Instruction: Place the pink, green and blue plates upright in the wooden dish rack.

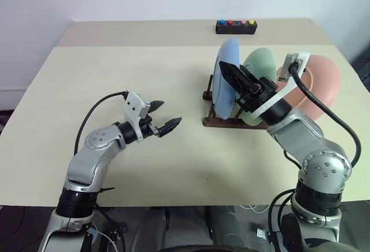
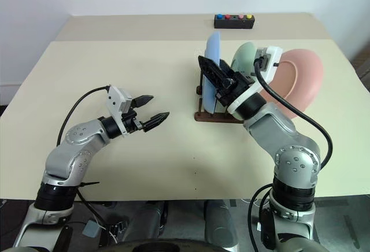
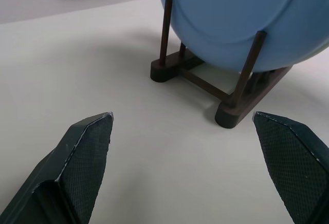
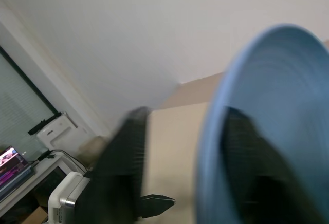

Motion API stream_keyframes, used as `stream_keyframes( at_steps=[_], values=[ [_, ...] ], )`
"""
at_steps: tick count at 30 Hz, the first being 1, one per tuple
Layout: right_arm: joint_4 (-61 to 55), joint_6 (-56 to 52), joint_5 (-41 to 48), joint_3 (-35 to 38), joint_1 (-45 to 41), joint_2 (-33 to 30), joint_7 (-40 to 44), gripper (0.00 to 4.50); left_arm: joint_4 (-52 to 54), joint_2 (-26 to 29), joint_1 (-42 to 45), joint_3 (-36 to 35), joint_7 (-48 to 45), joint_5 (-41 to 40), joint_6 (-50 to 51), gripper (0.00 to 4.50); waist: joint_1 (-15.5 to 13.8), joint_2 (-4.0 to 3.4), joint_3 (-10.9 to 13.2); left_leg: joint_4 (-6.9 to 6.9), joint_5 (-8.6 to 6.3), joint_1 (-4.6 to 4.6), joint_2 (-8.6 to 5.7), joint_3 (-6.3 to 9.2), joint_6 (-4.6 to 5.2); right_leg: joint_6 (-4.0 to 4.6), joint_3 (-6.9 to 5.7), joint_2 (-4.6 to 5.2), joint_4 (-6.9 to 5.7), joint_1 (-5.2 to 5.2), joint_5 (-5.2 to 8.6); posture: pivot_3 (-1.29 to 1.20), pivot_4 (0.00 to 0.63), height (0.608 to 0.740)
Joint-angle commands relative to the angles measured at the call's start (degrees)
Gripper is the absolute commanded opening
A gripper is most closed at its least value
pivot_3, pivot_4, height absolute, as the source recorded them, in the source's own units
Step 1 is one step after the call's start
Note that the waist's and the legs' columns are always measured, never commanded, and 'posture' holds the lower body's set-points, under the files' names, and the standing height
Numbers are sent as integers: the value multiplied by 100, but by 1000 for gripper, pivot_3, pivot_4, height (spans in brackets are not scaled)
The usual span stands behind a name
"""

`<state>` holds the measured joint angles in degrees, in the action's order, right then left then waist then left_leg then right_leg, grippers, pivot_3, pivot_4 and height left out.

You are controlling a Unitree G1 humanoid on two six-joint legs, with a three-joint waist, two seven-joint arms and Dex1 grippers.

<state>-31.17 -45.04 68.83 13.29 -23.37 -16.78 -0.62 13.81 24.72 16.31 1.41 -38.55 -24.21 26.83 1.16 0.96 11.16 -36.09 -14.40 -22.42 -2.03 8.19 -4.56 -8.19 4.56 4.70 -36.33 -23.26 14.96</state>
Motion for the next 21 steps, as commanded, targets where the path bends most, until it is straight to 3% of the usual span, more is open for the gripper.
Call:
stream_keyframes(
  at_steps=[1,9,21],
  values=[
    [-130,140,59,-12,-1,-59,22,4049,181,22,38,-50,7,16,-89,4500,0,0,0,0,0,0,0,0,0,0,0,0,0,0,0,0,150,740],
    [-240,148,34,-18,94,-226,35,4049,173,22,48,-50,-4,-1,-74,4500,-4,0,0,0,0,0,0,0,0,0,0,0,1,1,0,0,150,740],
    [-796,145,-582,-117,359,-1380,694,4049,210,-29,127,-42,-24,-80,-34,4500,-18,0,0,0,0,-2,0,-1,1,0,0,0,6,2,0,0,150,740]
  ],
)
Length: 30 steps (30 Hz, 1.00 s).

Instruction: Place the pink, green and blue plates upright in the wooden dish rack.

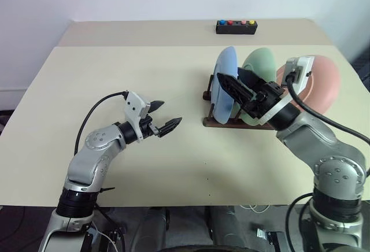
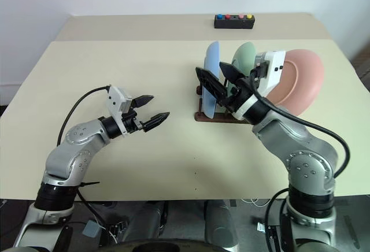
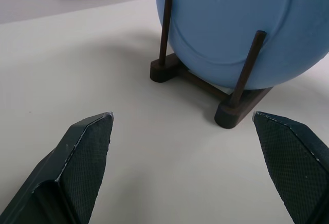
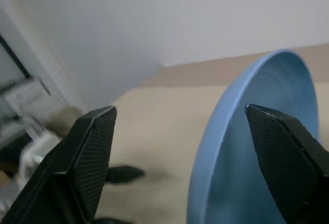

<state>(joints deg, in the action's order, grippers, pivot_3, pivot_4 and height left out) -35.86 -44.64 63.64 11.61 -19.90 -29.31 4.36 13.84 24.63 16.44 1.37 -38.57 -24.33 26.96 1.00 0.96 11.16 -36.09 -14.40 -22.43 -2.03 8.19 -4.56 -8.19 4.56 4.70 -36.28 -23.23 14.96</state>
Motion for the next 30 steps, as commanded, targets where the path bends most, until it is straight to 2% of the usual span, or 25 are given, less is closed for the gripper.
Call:
stream_keyframes(
  at_steps=[1,5,12,16,20,23,29,30],
  values=[
    [-384,129,-80,69,36,-221,296,4049,198,-20,128,-40,-29,-70,-50,4500,-4,0,0,0,0,0,0,0,0,0,0,0,0,0,0,0,150,740],
    [-585,355,-451,340,136,-814,889,4049,137,-5,189,-51,-59,-23,-110,4500,-12,0,0,-1,0,-1,0,-1,0,0,0,0,3,2,0,0,150,740],
    [-394,767,-752,1857,854,-2209,2631,4049,89,119,180,-138,-82,36,-200,4500,-35,2,1,-3,-2,-2,0,-2,3,-2,-2,0,14,11,1,0,150,740],
    [330,720,-571,3038,1351,-2462,3210,4049,97,179,110,-170,-105,13,-224,4500,-34,3,1,-6,-2,-1,0,-5,4,-2,0,1,15,14,0,0,150,740],
    [1365,973,-1258,3645,1453,-2589,3216,4049,42,181,91,-140,-102,54,-260,4500,-33,3,1,-10,-2,3,0,-7,4,-2,0,0,14,17,0,0,150,740],
    [1974,1222,-1980,3667,1537,-2724,3092,3312,-40,202,119,-102,-129,113,-295,4500,-30,3,1,-10,-2,3,0,-11,4,-2,1,1,14,18,0,0,150,740],
    [2825,1893,-3147,3241,1605,-2830,3137,160,-79,357,143,-16,-427,222,-467,4500,-5,-4,-2,-6,-2,4,0,-13,3,-2,3,1,14,16,0,0,150,740],
    [2904,2034,-3391,3091,1644,-2844,3131,68,-2,389,116,-27,-540,142,-465,4500,-2,-4,-2,-6,-2,5,0,-13,4,-2,3,0,13,16,0,0,150,740]
  ],
)
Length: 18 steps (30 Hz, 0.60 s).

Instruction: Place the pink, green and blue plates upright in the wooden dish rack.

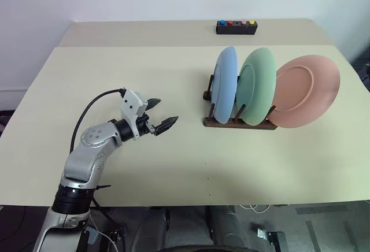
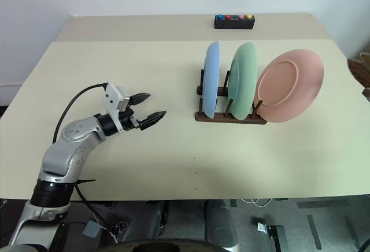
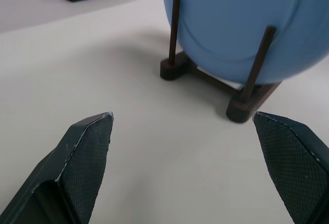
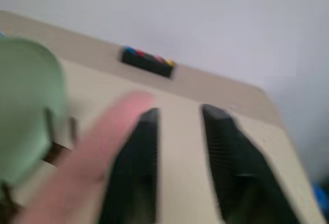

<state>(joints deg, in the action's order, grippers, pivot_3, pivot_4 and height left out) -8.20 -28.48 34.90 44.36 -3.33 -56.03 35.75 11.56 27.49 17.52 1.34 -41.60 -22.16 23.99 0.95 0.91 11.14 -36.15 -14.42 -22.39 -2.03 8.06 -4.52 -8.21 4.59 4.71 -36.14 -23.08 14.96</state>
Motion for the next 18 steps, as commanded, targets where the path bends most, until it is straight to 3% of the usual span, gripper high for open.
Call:
stream_keyframes(
  at_steps=[1,6,18],
  values=[
    [206,528,-693,-291,2,-177,0,68,275,117,-8,-28,-316,-128,-167,4500,3,0,0,0,0,0,0,0,0,0,0,0,0,0,0,0,150,740],
    [316,958,-1255,-833,-3,-94,106,68,777,444,-273,142,-878,-373,83,4500,11,-5,0,2,0,0,0,-1,0,0,2,0,1,-1,0,0,150,740],
    [-701,489,-964,-1091,-84,111,293,68,1159,592,-449,248,-1036,-490,271,4500,-8,-8,-1,-1,0,-1,0,0,0,0,1,0,0,1,0,0,150,740]
  ],
)
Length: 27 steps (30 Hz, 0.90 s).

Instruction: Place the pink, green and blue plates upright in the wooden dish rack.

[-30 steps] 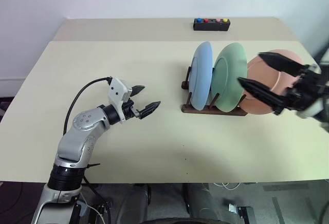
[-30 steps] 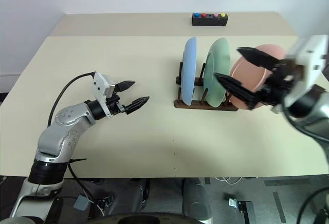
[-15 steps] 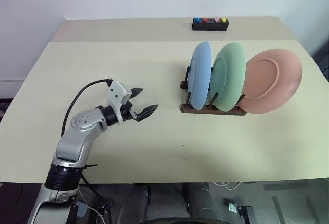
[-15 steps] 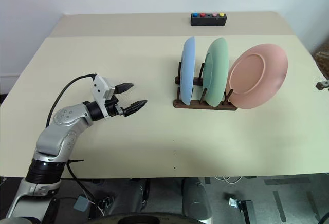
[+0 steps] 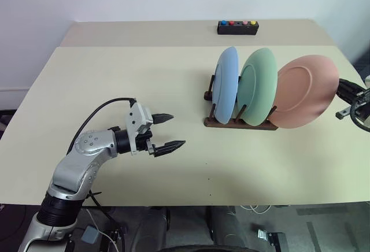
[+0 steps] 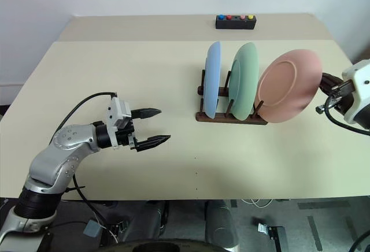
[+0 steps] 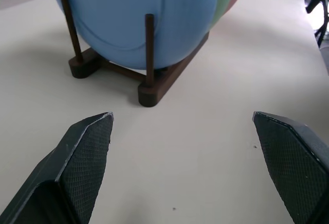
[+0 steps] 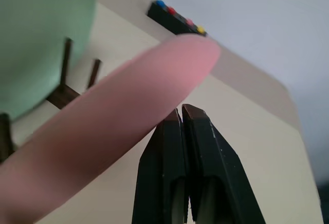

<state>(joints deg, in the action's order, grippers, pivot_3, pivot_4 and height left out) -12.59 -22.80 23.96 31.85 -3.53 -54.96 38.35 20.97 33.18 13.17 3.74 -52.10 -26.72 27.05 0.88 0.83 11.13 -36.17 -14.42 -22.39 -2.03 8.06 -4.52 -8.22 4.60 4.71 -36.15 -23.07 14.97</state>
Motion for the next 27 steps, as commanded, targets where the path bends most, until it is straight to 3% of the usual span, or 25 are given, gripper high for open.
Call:
stream_keyframes(
  at_steps=[1,14,27],
  values=[
    [-302,-106,138,155,-74,-4,62,68,208,14,-6,18,22,-24,-39,4500,-1,0,0,0,0,0,0,0,0,0,0,0,0,0,0,0,150,740],
    [-813,-278,358,113,-6,38,412,68,181,-72,-2,110,161,44,-103,4500,-4,0,0,0,0,0,0,0,0,0,0,0,0,0,0,0,150,740],
    [-394,-263,67,230,-4,-63,408,68,178,-129,-20,133,309,113,-158,4500,-6,0,0,-2,0,0,0,0,0,0,0,0,-1,0,0,0,150,740]
  ],
)
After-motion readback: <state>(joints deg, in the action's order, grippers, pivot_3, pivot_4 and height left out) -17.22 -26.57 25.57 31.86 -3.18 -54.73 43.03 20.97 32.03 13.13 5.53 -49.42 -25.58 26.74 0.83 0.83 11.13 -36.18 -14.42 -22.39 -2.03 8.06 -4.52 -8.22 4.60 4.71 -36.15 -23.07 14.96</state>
